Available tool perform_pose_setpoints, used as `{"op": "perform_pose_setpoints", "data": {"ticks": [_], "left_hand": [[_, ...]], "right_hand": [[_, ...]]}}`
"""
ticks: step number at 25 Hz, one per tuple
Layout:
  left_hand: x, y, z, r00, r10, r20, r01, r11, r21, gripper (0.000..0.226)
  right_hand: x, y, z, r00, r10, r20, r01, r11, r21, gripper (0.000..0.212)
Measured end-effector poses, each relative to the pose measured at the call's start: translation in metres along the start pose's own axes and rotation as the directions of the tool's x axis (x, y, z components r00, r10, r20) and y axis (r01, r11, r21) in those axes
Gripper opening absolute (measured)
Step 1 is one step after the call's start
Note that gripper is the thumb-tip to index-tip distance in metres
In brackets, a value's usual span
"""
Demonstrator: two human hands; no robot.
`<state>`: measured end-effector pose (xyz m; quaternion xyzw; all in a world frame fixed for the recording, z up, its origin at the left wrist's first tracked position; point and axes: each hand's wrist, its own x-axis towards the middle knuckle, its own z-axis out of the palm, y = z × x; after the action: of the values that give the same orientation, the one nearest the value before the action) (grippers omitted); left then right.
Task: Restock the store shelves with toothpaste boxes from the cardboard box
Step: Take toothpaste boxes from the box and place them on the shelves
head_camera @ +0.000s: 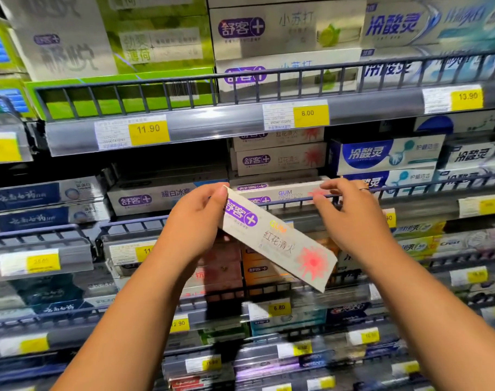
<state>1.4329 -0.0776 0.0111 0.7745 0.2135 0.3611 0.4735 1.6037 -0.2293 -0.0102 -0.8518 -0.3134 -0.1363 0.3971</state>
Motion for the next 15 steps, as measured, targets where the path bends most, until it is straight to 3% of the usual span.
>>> {"op": "perform_pose_setpoints", "data": {"ticks": [2, 5, 7, 9, 12, 15], "left_hand": [[0.002, 0.002, -0.002, 0.995, -0.042, -0.086, 0.030, 0.990, -0.141, 0.027], [0.010, -0.003, 0.000, 0.973, -0.059, -0.223, 0.008, 0.975, -0.222, 0.019], [0.013, -0.002, 0.004, 0.959, -0.138, -0.246, 0.038, 0.927, -0.372, 0.020], [0.013, 0.001, 0.008, 0.955, -0.174, -0.239, 0.043, 0.881, -0.471, 0.024], [0.018, -0.001, 0.015, 0.958, -0.148, -0.247, 0.019, 0.889, -0.458, 0.024], [0.027, -0.004, 0.019, 0.964, -0.055, -0.259, -0.024, 0.955, -0.294, 0.025]], "right_hand": [[-0.005, -0.004, -0.009, 0.996, -0.006, 0.086, -0.007, 0.989, 0.149, 0.031], [-0.007, -0.011, -0.025, 0.987, 0.026, 0.159, -0.078, 0.940, 0.333, 0.039], [-0.008, -0.013, -0.033, 0.971, 0.062, 0.229, -0.157, 0.892, 0.424, 0.035], [-0.008, -0.014, -0.033, 0.976, 0.053, 0.211, -0.145, 0.882, 0.449, 0.038], [-0.003, -0.016, -0.029, 0.996, 0.032, 0.087, -0.069, 0.881, 0.468, 0.039], [0.008, -0.016, -0.026, 0.999, 0.040, -0.021, -0.028, 0.912, 0.410, 0.043]]}}
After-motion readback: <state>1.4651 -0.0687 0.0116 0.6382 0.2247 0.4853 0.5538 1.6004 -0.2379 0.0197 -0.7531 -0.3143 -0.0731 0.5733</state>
